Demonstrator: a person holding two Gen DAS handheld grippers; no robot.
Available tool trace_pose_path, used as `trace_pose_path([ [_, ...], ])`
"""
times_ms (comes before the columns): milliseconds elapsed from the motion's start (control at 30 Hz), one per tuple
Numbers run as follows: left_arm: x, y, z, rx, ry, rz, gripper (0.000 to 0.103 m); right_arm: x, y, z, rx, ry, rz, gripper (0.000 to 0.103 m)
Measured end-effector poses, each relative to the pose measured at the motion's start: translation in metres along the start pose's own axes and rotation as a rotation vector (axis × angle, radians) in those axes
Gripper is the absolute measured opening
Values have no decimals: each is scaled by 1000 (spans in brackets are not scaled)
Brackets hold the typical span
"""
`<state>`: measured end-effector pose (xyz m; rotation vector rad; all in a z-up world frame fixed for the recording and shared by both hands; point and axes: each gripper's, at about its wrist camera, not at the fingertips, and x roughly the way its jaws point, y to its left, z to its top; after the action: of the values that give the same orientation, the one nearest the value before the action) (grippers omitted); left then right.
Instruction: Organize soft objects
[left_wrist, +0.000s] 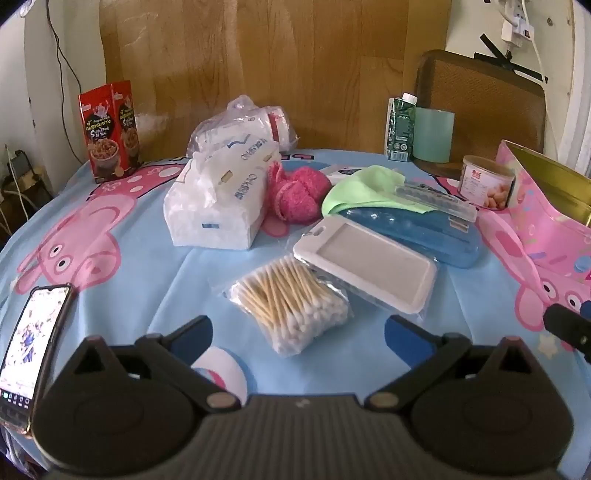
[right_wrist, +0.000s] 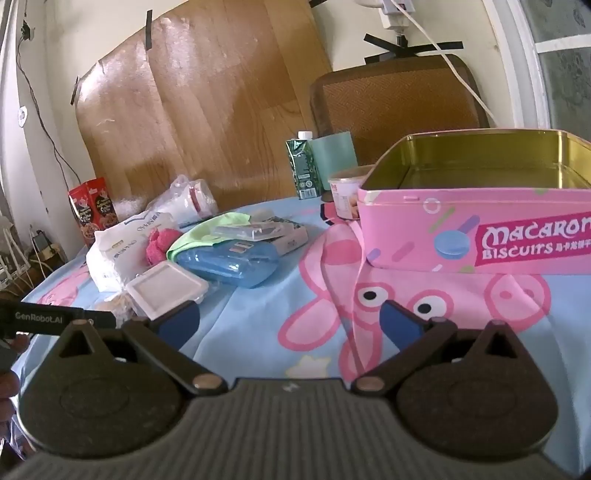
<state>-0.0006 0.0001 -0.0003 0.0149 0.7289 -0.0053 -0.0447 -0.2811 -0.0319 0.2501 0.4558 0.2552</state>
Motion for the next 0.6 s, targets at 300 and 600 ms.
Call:
trace_pose_path([
  [300,3,10,-15,-102,-7,-3,103,-1,6,0,-37,-12,11,103],
  [600,-4,18,-37,-153,-34,4,103,6,26,7,-109,12,96,99],
])
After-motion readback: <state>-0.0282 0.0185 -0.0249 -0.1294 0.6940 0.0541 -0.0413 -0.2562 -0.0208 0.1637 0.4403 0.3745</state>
